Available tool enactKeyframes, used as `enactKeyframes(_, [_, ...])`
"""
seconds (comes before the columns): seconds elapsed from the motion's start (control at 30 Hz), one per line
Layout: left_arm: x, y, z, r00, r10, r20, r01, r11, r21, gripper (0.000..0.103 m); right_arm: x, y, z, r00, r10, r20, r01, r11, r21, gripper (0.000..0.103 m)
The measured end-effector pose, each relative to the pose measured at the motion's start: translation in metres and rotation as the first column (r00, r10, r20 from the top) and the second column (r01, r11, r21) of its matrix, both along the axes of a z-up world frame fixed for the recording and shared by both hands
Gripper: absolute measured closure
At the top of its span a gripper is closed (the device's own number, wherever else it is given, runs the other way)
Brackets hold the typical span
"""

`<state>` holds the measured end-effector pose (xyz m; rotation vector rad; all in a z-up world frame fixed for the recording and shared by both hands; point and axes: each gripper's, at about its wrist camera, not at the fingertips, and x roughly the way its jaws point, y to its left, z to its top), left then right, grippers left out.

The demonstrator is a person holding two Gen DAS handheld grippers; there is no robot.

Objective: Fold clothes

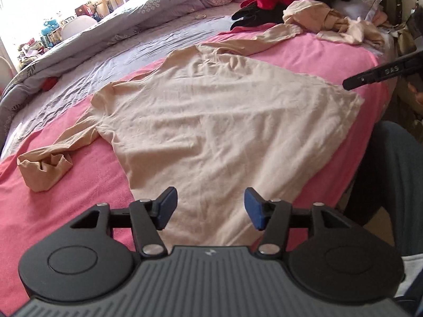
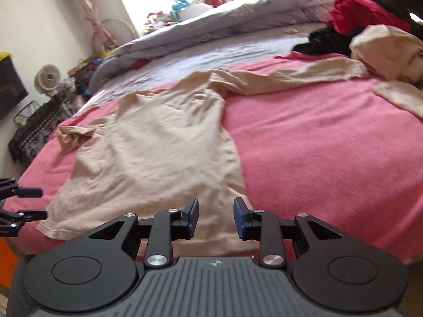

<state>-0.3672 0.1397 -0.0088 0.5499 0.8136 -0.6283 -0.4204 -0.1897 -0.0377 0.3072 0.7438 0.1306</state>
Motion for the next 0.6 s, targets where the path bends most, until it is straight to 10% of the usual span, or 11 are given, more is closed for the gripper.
enactKeyframes(0.3, [-0.053, 0.022, -0.037, 0.997, -0.035, -0.072, 0.047, 0.982, 0.182, 0.035, 0.007, 0.029, -0.009, 0.984, 0.117, -0.136, -0.144, 0.966, -0.214, 0.075])
enactKeyframes(0.6, [0.054, -0.018, 0.019, 0.982, 0.011, 0.187, -0.008, 1.000, -0.021, 0.033, 0.101, 0.074, 0.027, 0.964, 0.227, 0.136, -0.189, 0.951, -0.244, 0.060])
